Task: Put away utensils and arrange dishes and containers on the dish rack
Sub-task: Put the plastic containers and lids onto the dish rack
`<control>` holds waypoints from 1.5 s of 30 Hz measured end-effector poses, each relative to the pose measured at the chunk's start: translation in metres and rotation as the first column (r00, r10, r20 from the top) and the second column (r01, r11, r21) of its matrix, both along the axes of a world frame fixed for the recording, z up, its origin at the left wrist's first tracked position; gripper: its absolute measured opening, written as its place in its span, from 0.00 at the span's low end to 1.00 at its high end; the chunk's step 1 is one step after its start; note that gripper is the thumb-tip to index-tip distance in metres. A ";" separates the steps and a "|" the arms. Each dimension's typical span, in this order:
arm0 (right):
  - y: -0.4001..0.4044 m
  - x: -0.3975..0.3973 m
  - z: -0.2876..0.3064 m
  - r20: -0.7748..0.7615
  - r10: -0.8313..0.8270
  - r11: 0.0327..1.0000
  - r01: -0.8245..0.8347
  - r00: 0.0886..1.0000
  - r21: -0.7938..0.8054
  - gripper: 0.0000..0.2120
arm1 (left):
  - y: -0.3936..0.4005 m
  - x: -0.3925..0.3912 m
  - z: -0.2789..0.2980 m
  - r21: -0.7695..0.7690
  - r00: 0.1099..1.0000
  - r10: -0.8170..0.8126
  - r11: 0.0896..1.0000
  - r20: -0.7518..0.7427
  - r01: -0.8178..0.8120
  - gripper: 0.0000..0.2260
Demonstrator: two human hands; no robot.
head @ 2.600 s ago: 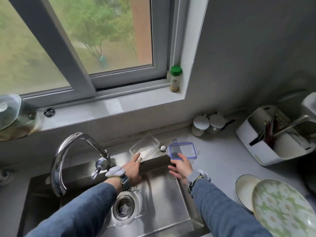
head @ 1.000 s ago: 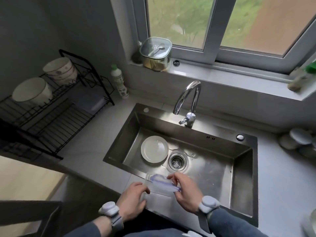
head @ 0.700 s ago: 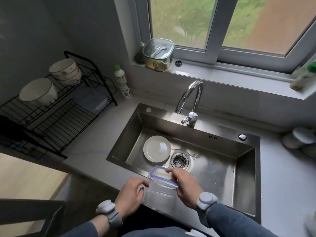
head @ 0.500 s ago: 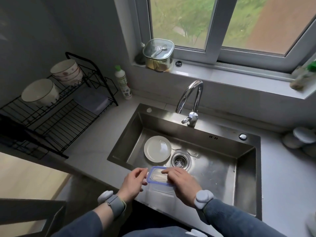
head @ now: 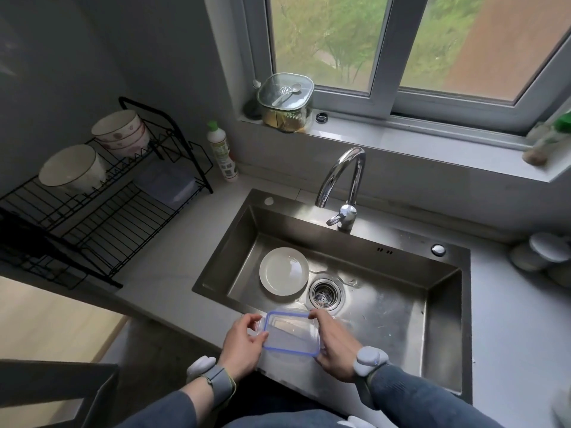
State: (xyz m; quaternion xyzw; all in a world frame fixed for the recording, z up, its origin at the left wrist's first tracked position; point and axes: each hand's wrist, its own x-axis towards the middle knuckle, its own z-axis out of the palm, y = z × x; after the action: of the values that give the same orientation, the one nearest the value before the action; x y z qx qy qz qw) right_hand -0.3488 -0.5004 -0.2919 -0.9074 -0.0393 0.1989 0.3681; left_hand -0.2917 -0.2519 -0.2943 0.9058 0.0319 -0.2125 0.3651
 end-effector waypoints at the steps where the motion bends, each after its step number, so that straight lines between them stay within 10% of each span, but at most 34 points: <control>1: 0.001 0.000 -0.001 -0.019 -0.011 1.000 0.011 1.000 0.003 0.32 | -0.001 0.000 0.000 0.020 1.000 -0.011 1.000 0.027 0.011 0.14; 10: 0.002 -0.002 -0.016 -0.347 -0.214 0.955 0.270 0.913 0.121 0.45 | -0.003 -0.001 -0.006 0.074 1.000 -0.030 0.997 0.006 0.030 0.15; 16: 0.005 -0.005 -0.016 -0.417 -0.409 0.872 0.483 0.811 0.084 0.22 | -0.003 0.002 -0.007 0.080 0.993 0.113 0.991 -0.026 -0.110 0.11; 37: 0.013 0.002 -0.018 -0.490 -0.289 0.951 0.186 0.823 -0.247 0.11 | -0.015 0.013 0.006 0.373 0.965 -0.187 0.895 -0.186 0.245 0.07; 41: 0.020 -0.002 -0.021 -0.420 -0.268 0.949 0.162 0.867 -0.271 0.30 | -0.012 0.018 0.007 0.353 0.948 -0.250 0.884 -0.199 0.307 0.09; 45: 0.017 -0.001 -0.015 -0.411 -0.264 0.952 0.167 0.872 -0.255 0.26 | -0.018 0.023 0.019 0.410 0.910 -0.387 0.813 -0.151 0.414 0.16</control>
State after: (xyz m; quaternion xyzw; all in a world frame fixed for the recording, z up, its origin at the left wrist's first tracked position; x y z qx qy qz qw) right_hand -0.3500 -0.4831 -0.3068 -0.8712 0.1684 0.3596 0.2886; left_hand -0.2689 -0.2698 -0.2751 0.9433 -0.1020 -0.2994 0.1008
